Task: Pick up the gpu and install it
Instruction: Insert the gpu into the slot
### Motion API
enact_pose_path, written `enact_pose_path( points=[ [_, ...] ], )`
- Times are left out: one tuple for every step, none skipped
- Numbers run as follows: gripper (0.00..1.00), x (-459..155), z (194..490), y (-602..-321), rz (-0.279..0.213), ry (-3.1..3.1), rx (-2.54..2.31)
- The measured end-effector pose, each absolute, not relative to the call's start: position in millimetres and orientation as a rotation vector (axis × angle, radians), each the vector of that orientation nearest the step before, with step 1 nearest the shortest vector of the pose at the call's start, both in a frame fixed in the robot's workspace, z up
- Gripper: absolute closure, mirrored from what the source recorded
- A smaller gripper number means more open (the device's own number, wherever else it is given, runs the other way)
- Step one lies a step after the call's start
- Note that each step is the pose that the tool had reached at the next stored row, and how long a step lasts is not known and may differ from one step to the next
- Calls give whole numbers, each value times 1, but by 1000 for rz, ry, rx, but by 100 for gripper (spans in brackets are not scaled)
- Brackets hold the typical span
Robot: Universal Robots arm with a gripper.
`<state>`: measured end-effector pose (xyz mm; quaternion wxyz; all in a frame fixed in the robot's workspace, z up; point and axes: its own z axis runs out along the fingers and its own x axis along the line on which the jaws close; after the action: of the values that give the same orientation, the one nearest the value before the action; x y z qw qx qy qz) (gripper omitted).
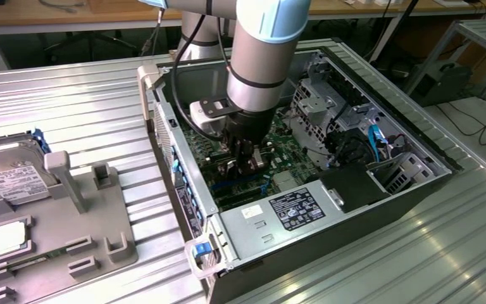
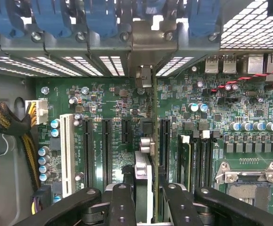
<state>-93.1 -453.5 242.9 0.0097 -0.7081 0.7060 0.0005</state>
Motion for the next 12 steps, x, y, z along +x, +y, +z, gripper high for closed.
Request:
enact_pose_path(
  points=[
    [72,-93,243,-453,2,2204,-2211],
    [72,-93,243,-453,2,2204,-2211],
    [72,-93,243,-453,2,2204,-2210],
    [72,-93,243,-453,2,2204,-2210],
    [72,-93,243,-453,2,2204,-2210],
    [72,-93,243,-453,2,2204,-2210],
    [72,-93,243,-453,2,2204,-2210],
    [72,-93,242,-453,2,2204,-2210],
    [72,-93,242,-453,3,2204,-2210],
    [72,-93,241,-453,3,2204,-2211],
    [72,-93,240,-453,3,2205,-2211],
    [72,-93,239,-453,3,2205,-2211]
  ],
)
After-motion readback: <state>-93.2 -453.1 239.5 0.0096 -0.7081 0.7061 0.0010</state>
